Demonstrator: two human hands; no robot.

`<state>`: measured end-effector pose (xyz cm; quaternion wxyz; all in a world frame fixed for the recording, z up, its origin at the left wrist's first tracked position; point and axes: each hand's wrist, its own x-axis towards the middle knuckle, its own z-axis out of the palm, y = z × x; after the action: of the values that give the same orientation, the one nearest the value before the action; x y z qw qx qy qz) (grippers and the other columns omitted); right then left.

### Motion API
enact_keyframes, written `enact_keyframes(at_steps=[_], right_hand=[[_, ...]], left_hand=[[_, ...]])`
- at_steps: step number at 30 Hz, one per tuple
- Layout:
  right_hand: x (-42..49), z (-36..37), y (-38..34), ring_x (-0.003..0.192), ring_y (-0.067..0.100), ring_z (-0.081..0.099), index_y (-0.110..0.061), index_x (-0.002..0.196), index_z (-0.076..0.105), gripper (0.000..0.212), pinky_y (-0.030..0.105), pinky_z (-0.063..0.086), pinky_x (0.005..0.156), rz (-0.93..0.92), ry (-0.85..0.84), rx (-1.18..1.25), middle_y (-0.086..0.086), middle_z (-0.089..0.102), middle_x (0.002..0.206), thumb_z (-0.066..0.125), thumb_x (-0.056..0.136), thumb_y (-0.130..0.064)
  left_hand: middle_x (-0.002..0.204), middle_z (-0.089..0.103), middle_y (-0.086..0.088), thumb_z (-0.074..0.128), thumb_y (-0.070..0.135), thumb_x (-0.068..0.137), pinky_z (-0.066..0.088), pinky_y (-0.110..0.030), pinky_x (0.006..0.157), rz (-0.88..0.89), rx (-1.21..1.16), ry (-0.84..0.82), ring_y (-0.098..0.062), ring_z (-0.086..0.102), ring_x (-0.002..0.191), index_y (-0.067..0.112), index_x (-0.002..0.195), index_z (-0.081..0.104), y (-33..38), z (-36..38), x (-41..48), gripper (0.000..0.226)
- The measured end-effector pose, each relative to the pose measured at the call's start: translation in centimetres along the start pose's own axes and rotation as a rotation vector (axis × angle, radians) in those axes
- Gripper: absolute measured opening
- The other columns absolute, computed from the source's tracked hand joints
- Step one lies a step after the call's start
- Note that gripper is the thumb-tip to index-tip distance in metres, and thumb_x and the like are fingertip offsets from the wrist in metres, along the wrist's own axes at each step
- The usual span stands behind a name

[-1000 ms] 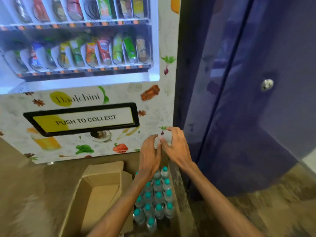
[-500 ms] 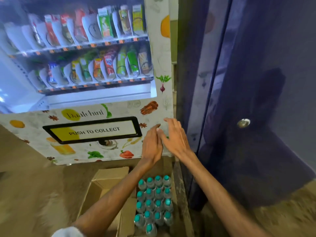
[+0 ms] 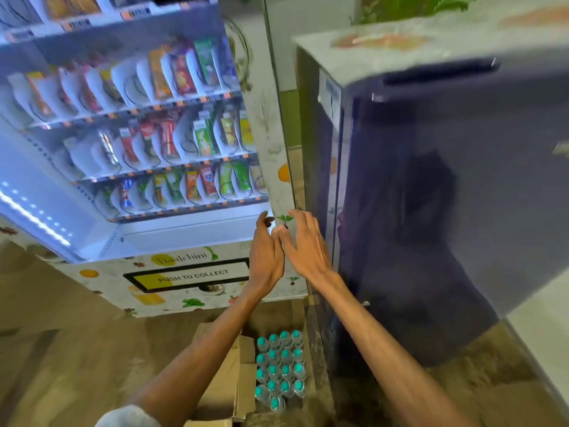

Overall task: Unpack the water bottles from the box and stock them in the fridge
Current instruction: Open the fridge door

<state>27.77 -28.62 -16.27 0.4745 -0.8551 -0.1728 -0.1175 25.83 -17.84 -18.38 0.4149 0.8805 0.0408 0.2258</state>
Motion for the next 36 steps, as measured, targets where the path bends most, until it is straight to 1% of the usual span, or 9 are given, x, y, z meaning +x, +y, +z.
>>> enact_keyframes(at_steps=[6,10,13,15,17,19,22,27,36], right_hand=[[3.4,-7.0,-11.2,0.118,0.014,0.045,-0.015,0.127,0.050,0.031,0.027,0.040,0.099,-0.174,0.088,-0.022,0.002,0.050,0.127,0.047,0.099,-0.029],[4.5,-11.9,-16.6,0.102,0.010,0.049,-0.013,0.113,0.056,0.018,0.014,0.039,0.088,-0.344,0.202,-0.051,0.002,0.052,0.113,0.050,0.097,-0.020],[5.0,-16.3,-18.4,0.097,0.013,0.050,-0.010,0.108,0.057,0.017,0.021,0.042,0.083,-0.340,0.314,-0.165,0.005,0.054,0.107,0.048,0.098,-0.020],[6.0,-19.0,-18.7,0.096,0.016,0.051,-0.009,0.105,0.058,0.019,0.027,0.043,0.084,-0.309,0.382,-0.279,0.007,0.056,0.105,0.047,0.097,-0.022],[6.9,-21.2,-18.2,0.098,0.021,0.054,-0.009,0.104,0.061,0.024,0.034,0.042,0.086,-0.265,0.434,-0.402,0.009,0.060,0.106,0.045,0.095,-0.024],[7.0,-23.1,-16.8,0.100,0.026,0.055,-0.009,0.104,0.064,0.032,0.038,0.042,0.087,-0.151,0.424,-0.500,0.010,0.062,0.108,0.038,0.096,-0.027],[5.7,-24.9,-14.5,0.104,0.028,0.057,-0.011,0.108,0.064,0.043,0.040,0.041,0.087,-0.086,0.353,-0.687,0.009,0.065,0.110,0.026,0.100,-0.029],[5.4,-24.8,-14.5,0.115,0.026,0.052,-0.012,0.120,0.059,0.041,0.040,0.038,0.094,-0.041,0.309,-0.745,0.007,0.062,0.121,0.026,0.101,-0.028],[5.2,-24.8,-14.2,0.118,0.024,0.050,-0.013,0.123,0.056,0.037,0.039,0.038,0.096,-0.030,0.258,-0.747,0.005,0.059,0.124,0.030,0.099,-0.026]], left_hand=[[0.133,0.056,-0.004,0.043,0.044,0.101,0.046,-0.029,0.099,0.068,-0.024,-0.058,-0.012,0.056,0.117,0.025,0.148,0.018,8.6,-6.3,3.8,0.057],[0.130,0.054,-0.005,0.044,0.031,0.101,0.046,-0.032,0.100,0.344,-0.058,-0.050,-0.004,0.049,0.116,0.016,0.131,0.048,15.1,-8.7,5.5,0.033],[0.128,0.050,0.006,0.046,0.028,0.102,0.040,-0.009,0.090,0.430,-0.164,0.001,0.009,0.045,0.108,0.019,0.133,0.044,21.1,-9.6,6.2,0.033],[0.122,0.056,0.007,0.048,0.027,0.100,0.045,-0.014,0.088,0.501,-0.190,-0.048,0.005,0.051,0.105,0.019,0.128,0.050,23.9,-9.5,6.9,0.029],[0.119,0.061,0.003,0.045,0.027,0.099,0.052,-0.031,0.089,0.518,-0.192,-0.163,-0.004,0.058,0.105,0.021,0.124,0.052,26.0,-9.2,7.7,0.027],[0.124,0.060,-0.003,0.038,0.026,0.100,0.047,-0.039,0.097,0.524,-0.124,-0.259,-0.015,0.057,0.112,0.017,0.130,0.049,26.9,-8.4,7.9,0.033],[0.128,0.055,-0.017,0.032,0.020,0.102,0.035,-0.038,0.107,0.546,0.061,-0.304,-0.029,0.049,0.118,0.002,0.132,0.048,27.7,-7.7,7.4,0.038],[0.129,0.053,-0.019,0.031,0.015,0.103,0.031,-0.037,0.108,0.485,0.104,-0.280,-0.030,0.045,0.120,0.000,0.130,0.048,29.2,-8.2,6.8,0.035],[0.124,0.060,-0.015,0.033,0.019,0.097,0.041,-0.041,0.102,0.395,0.097,-0.280,-0.029,0.053,0.113,0.005,0.126,0.055,29.0,-7.7,7.2,0.039]])
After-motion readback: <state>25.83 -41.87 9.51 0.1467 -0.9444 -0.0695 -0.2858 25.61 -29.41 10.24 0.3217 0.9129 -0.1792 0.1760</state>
